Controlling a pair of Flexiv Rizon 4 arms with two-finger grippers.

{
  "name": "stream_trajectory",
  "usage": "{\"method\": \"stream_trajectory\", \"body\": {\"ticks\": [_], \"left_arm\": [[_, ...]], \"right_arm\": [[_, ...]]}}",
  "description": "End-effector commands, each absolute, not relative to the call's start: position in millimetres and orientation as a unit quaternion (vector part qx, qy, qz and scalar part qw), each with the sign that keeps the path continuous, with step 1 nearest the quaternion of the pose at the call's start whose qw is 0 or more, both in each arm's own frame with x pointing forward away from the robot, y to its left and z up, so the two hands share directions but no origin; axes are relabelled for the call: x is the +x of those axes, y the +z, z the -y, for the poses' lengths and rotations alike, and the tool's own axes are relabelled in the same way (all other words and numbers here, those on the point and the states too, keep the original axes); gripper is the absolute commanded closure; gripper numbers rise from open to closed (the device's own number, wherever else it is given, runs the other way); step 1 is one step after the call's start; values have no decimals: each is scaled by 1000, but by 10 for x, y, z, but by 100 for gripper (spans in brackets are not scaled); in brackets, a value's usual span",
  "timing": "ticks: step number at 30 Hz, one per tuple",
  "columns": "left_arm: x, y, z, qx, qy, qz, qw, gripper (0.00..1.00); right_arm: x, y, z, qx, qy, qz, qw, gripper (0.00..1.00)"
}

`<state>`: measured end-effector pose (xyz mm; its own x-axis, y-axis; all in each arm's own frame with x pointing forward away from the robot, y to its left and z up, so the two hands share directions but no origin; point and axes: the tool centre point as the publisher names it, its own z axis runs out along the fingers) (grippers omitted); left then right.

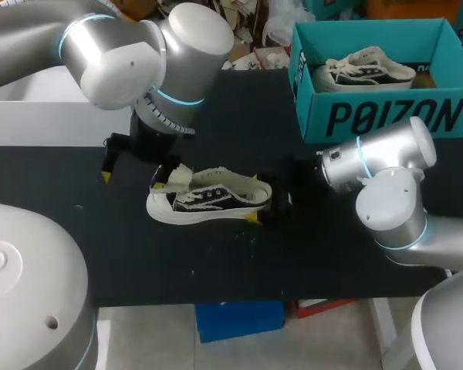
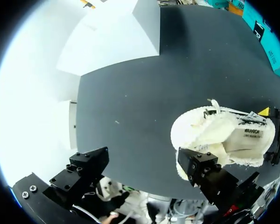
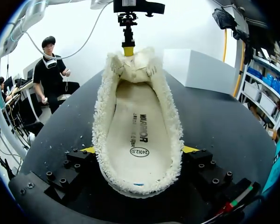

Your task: Take the shoe out of the shoebox, open the shoe tongue, remove and reinsert the insole, then place the shoe into the shoebox

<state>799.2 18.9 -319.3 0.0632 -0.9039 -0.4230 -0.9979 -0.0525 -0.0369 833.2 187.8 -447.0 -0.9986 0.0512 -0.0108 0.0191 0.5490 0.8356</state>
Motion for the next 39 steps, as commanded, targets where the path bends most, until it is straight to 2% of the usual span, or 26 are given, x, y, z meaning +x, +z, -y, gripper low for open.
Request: {"method": "stream_trajectory", "body": {"ticks": [1,4,5,6,7,8,9,16,19,22,39], "left_arm": [[7873,-2876,-219,-699,111,-685,174,11],[7896,-2713,-157,-677,78,-714,161,27],[7919,-2645,-119,-656,60,-735,157,51],[7933,-2612,-96,-644,49,-748,150,55],[7958,-2567,-61,-621,33,-771,137,69],[7991,-2516,-5,-587,10,-802,113,91],[8006,-2487,24,-564,-10,-821,86,100],[8026,-2357,430,-245,-58,-961,-111,100],[7989,-2376,578,-121,-49,-979,-158,100],[8077,-2362,734,-114,-35,-976,-182,100],[8077,-2362,734,-114,-35,-976,-182,100]], "right_arm": [[8331,-4504,-1870,20,474,-880,17,100],[8331,-4504,-1870,20,474,-880,17,100],[8331,-4504,-1870,20,474,-880,17,100],[8331,-4504,-1870,20,474,-880,17,100],[8331,-4504,-1870,20,474,-880,17,100],[8331,-4504,-1870,20,474,-880,17,100],[8331,-4504,-1870,20,474,-880,17,100],[8331,-4504,-1870,20,474,-880,17,100],[8331,-4504,-1870,20,474,-880,17,100],[8331,-4504,-1870,20,474,-880,17,100],[8331,-4504,-1870,20,474,-880,17,100]]}}
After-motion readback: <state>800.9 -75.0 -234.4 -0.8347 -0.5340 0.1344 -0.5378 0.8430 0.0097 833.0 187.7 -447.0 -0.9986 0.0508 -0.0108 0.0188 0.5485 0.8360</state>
